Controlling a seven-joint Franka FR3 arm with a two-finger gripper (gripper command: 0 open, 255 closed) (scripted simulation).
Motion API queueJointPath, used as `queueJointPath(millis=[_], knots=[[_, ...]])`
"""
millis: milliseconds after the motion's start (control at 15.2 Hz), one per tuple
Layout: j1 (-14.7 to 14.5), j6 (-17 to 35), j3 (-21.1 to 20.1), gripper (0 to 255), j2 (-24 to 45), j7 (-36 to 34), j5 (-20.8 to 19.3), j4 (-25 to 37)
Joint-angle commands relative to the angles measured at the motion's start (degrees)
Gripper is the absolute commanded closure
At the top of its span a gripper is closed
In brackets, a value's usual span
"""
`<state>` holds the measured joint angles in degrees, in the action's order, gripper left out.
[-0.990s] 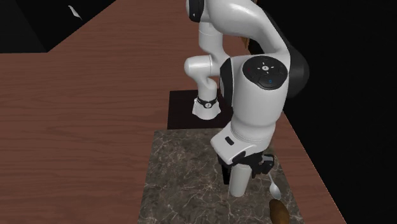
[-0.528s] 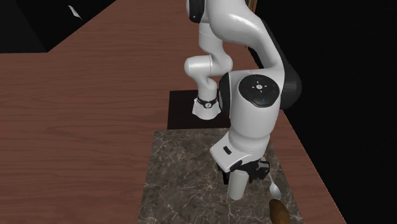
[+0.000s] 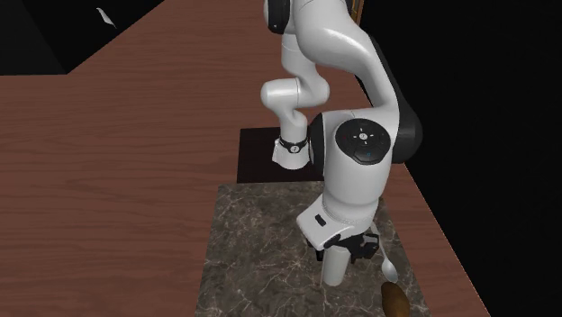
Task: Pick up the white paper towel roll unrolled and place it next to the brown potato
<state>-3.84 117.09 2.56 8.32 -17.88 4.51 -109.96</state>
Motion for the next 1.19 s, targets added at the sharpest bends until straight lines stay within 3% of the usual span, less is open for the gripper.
queueJointPath(millis=[0, 66, 132, 462, 726, 1122], knots=[[0.0, 0.0, 0.0, 255, 0.0, 0.0, 0.0, 0.0], [0.0, 0.0, 0.0, 255, 0.0, 0.0, 0.0, 0.0], [0.0, 0.0, 0.0, 0, 0.0, 0.0, 0.0, 0.0], [0.0, 0.0, 0.0, 0, 0.0, 0.0, 0.0, 0.0], [0.2, -6.9, 0.2, 0, -1.8, -0.2, -0.3, 5.1], [0.2, -6.9, 0.2, 0, -1.8, -0.2, -0.3, 5.1]])
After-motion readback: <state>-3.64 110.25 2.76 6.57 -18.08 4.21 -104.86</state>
